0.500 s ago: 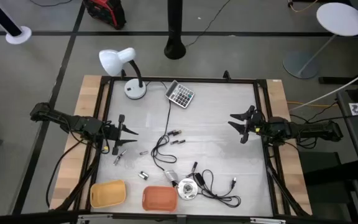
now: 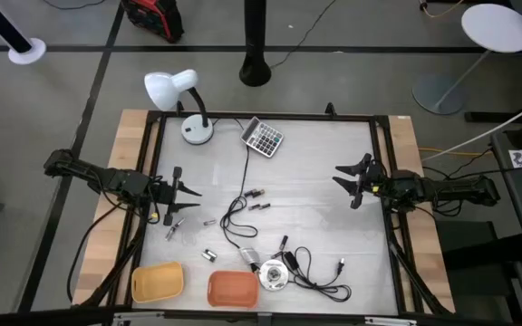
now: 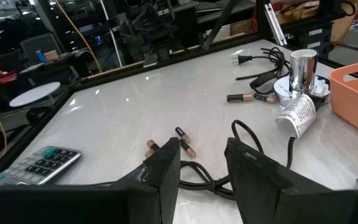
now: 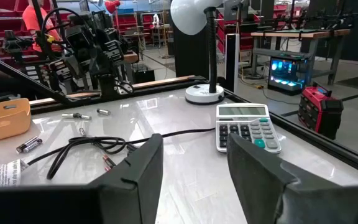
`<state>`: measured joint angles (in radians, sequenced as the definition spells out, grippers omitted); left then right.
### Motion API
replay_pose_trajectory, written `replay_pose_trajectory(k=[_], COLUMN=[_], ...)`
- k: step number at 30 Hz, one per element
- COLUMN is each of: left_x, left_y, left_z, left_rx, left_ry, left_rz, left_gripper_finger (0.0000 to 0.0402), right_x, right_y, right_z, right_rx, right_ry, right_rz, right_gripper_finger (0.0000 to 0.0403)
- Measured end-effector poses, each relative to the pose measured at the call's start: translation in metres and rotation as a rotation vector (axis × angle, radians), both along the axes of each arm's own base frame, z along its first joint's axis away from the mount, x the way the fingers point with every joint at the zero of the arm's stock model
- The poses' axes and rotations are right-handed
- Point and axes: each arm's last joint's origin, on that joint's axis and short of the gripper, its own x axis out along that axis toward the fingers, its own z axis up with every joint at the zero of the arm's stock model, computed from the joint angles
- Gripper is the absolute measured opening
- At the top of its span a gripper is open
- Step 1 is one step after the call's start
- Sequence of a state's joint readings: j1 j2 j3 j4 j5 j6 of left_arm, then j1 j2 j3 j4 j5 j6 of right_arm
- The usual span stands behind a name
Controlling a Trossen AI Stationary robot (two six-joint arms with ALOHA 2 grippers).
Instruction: Sort batteries
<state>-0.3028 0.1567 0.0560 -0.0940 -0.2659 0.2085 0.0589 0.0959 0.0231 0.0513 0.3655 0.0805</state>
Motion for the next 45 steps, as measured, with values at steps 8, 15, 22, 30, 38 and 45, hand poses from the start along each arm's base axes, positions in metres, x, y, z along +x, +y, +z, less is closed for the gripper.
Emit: replay_pose_trajectory(k=[8,15,22,30,38,45], left_x=[0.000,0.000,0.000,0.000,0.001,0.002], left_y=[0.000,0.000,0.000,0.000,-0.001,-0.001], left_z=[0.000,0.000,0.000,0.000,0.006,0.013], left_rx=[0.000,0.000,0.091,0.112,-0.118,-0.207], left_ry=[0.000,0.000,-0.003,-0.008,-0.061,-0.131], left_rz=[0.000,0.000,-0.018,-0.021,-0.005,-0.003], left_gripper_finger=[0.0123,0.0123,0.0123,0.0123,0.0123,0.0123], right_x=[0.000,0.000,0.000,0.000,0.000,0.000], right_y=[0.000,0.000,0.000,0.000,0.000,0.000], right_z=[0.000,0.000,0.000,0.000,0.000,0.000], right_rx=[0.000,0.000,0.000,0.000,0.000,-0.007], right_ry=[0.000,0.000,0.000,0.000,-0.008,-0.004], right_rz=[0.000,0.000,0.000,0.000,0.000,-0.008], right_gripper_finger=[0.0172,0.0172,0.0172,0.0172,0.0172,0.0172])
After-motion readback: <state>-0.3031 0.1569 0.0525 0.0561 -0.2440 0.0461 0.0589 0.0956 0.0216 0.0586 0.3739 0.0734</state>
